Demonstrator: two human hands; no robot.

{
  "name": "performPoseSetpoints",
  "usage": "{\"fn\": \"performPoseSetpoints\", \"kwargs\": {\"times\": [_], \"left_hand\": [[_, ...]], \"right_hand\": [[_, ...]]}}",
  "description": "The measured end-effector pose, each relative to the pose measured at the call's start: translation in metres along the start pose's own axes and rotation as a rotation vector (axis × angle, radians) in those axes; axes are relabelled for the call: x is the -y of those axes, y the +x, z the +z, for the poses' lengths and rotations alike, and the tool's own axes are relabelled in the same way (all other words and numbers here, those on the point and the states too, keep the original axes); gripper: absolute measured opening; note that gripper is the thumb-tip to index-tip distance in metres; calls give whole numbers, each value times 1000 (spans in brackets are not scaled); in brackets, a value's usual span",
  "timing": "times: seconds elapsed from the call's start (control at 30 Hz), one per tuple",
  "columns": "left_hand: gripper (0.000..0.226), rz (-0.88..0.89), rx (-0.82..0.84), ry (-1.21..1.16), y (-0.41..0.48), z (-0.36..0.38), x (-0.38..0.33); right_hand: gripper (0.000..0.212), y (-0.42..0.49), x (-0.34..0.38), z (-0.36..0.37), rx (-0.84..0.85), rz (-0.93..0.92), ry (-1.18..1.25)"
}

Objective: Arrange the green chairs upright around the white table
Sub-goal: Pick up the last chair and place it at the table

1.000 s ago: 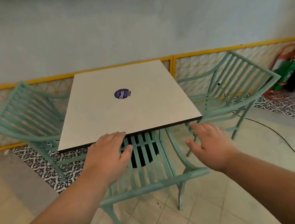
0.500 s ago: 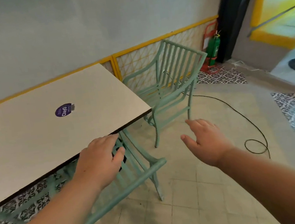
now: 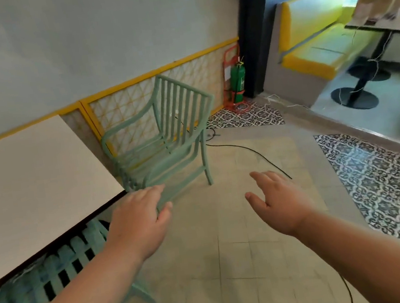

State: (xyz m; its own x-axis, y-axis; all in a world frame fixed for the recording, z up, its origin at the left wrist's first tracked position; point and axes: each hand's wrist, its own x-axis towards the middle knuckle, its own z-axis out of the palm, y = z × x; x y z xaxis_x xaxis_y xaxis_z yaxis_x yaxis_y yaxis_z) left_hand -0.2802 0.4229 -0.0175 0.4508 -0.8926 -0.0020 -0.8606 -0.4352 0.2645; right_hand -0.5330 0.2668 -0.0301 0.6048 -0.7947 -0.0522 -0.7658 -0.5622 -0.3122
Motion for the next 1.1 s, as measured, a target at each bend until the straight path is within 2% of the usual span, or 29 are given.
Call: {"fn": "performPoseSetpoints", "kwargs": {"times": [0.1, 0.37, 0.53, 0.67, 0.87, 1.1], "left_hand": [[53, -27, -23, -24, 29, 7, -20], [59, -68, -69, -17, 126, 0, -22], [60, -45, -68, -30, 217, -3, -10], [53, -37, -60, -13, 291, -7, -15], [53, -36, -67, -14, 389, -1, -47], [52, -131, -114, -27, 480, 30, -107]], "right_hand": [[63, 37, -23, -17, 21, -36, -32], [63, 156, -32, -29, 14, -89, -12], [61, 234, -34, -37, 4, -72, -12], [62, 290, -49, -49, -2, -41, 10], [62, 374, -91, -70, -32, -20, 52], [62, 483, -176, -98, 3, -131, -7]]}}
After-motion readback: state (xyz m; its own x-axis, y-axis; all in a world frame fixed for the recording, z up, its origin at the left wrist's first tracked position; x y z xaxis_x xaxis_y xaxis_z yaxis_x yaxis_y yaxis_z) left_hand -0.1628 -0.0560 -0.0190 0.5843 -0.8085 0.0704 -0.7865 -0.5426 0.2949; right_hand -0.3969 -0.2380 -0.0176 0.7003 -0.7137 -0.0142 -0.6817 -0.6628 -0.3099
